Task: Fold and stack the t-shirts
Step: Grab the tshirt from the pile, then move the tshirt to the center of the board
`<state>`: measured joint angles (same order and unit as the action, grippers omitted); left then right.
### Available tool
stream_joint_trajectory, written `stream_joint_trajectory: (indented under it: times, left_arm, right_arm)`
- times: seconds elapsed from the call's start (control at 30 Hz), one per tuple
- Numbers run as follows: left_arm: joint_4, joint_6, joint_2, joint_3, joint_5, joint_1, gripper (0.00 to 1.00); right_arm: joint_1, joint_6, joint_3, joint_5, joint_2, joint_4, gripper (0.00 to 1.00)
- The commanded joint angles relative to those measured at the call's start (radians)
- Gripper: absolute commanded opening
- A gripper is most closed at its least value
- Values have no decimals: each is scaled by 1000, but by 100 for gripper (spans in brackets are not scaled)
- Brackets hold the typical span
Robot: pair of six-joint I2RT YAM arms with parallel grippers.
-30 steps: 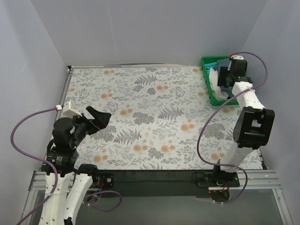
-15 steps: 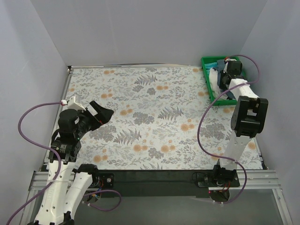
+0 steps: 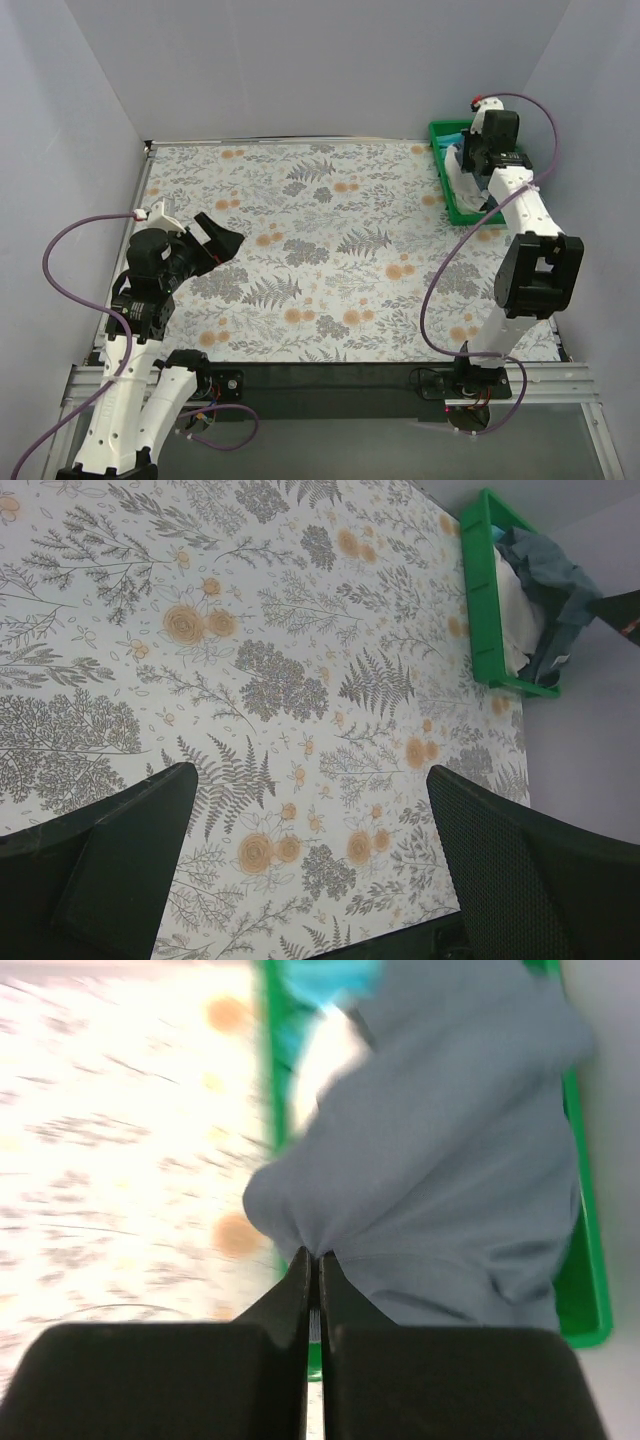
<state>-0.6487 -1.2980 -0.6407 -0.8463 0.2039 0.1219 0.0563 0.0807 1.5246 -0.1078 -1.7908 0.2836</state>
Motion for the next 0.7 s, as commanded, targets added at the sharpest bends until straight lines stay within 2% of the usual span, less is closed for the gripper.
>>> stream_joint_trajectory:
  times: [0.0,0.17,0.3,0.37,0.53,0.67]
  left_arm:
    - [20,6,3,-33,19,4,92]
    - [29,-14,13,-34,26,16,91]
    - [31,-15,13,-46,17,45,91]
    - [29,-14,18,-51,12,53,91]
    - [9,-6,29,-62,-14,77,91]
    - [0,0,30,-65,-18,87,90]
  right_arm:
    - [-130,-25,77,143,148,-6,1]
    - [-370,-53,232,278,212,29,1]
    - [-539,-75,383,371,197,22,1]
    - [-607,-139,457,411,182,0,1]
    - [-703,-225,399,428,218,-188,1]
    - [-733,-275,290,389,240,-238,1]
